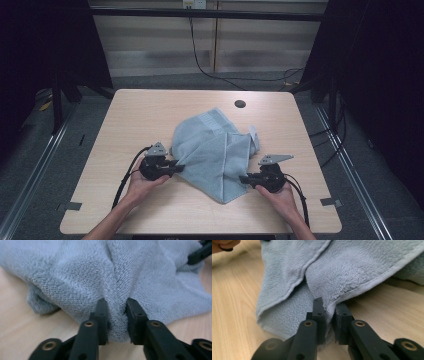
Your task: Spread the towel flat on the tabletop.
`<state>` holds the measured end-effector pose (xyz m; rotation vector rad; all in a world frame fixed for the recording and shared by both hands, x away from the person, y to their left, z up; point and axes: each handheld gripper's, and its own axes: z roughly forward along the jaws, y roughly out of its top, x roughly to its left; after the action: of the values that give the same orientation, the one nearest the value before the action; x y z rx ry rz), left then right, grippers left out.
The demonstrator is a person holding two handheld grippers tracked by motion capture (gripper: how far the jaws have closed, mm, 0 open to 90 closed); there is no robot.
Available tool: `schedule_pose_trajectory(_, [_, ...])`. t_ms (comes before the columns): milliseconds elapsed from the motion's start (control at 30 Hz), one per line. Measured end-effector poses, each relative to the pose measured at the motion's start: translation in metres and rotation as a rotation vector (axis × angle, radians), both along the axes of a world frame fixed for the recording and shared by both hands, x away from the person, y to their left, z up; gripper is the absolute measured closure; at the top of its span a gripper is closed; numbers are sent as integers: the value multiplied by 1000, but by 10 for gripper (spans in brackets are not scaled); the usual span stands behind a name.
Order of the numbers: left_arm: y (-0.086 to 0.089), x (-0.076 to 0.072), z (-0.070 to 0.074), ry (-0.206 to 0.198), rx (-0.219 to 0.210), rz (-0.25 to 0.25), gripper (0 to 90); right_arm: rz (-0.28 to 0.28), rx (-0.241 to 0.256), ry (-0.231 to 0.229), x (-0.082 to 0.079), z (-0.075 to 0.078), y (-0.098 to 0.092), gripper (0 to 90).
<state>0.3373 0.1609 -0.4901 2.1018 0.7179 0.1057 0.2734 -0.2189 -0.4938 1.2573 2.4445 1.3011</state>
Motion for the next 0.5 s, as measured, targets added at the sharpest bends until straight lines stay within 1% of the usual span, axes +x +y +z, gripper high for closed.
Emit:
schedule_pose_trajectory(33, [6,-3,1,21,-13,-11,763,-3,1,-3,0,0,0,773])
schedule_pose_trajectory(67, [9,-7,2,19,-13,-16,765,-9,4,-4,-1,1,1,739])
schedule_pose_trajectory(100, [12,-12,3,21,-9,-20,765,-5,6,-11,-2,1,2,732])
schedule_pose_trajectory(133, [12,-12,3,21,-9,-20,765,12,14,-21,-4,2,3,721])
schedule_pose_trajectory(167, [20,-23,2,41,-23,-30,764,18,18,-19,-6,3,4,702])
schedule_pose_trajectory(200, [20,-23,2,41,-23,-30,763,18,18,-19,-6,3,4,702])
schedule_pose_trajectory(300, [30,-43,4,73,-32,-45,752,43,30,-36,-11,6,9,645])
schedule_pose_trajectory(333, [35,-56,5,70,-24,-53,743,42,39,-42,-12,10,11,621])
schedule_pose_trajectory(367, [35,-56,5,70,-24,-53,731,42,39,-42,-12,10,11,621])
schedule_pose_trajectory(400, [39,-68,5,93,-37,-69,718,31,47,-49,-10,13,12,591])
schedule_pose_trajectory(433, [41,-73,5,111,-43,-76,694,30,42,-54,-9,15,12,579])
schedule_pose_trajectory(467, [41,-77,5,119,-48,-77,647,28,38,-64,-6,17,13,575])
schedule_pose_trajectory(500, [42,-79,6,110,-50,-82,611,24,38,-72,-4,19,14,572])
